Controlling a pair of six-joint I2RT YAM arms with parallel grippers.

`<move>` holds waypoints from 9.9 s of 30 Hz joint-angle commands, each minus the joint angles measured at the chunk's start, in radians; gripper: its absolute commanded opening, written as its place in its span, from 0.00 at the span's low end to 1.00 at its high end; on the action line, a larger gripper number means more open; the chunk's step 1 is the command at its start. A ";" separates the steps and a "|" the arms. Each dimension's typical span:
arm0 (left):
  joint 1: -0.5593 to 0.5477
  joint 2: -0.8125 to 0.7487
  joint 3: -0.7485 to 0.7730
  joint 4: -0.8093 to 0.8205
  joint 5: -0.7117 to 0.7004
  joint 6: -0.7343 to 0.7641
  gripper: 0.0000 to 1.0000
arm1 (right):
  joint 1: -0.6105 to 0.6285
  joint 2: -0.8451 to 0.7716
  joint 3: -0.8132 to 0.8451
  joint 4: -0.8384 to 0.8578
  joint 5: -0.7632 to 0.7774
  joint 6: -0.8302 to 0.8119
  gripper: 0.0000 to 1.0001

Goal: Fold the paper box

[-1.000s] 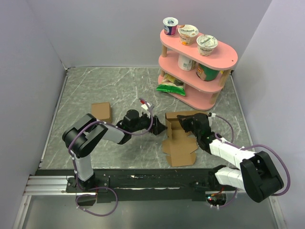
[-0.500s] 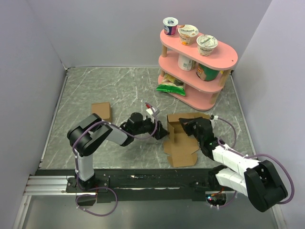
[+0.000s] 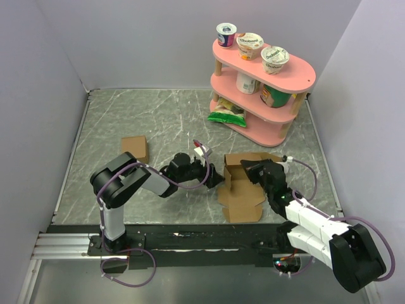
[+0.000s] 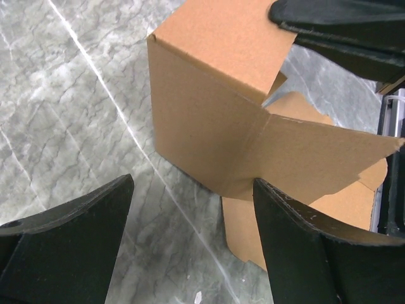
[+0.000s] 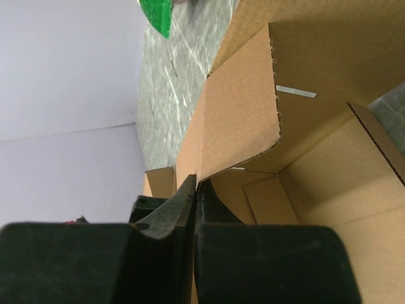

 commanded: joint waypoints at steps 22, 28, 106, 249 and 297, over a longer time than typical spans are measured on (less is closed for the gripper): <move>0.034 -0.098 -0.007 0.144 0.058 -0.040 0.72 | -0.003 -0.028 -0.046 -0.113 0.053 -0.093 0.00; 0.093 -0.081 0.005 0.258 0.127 -0.221 0.59 | -0.004 -0.037 -0.042 -0.119 0.055 -0.095 0.00; -0.193 -0.044 -0.013 0.037 -0.284 -0.117 0.62 | -0.001 -0.103 -0.098 -0.118 0.078 -0.107 0.00; -0.250 0.068 0.097 0.082 -0.908 0.382 0.13 | 0.014 -0.411 0.213 -0.702 0.086 -0.333 0.84; -0.052 -0.174 0.357 -1.009 -0.241 0.256 0.21 | 0.542 0.274 0.363 -0.286 0.515 -1.429 0.30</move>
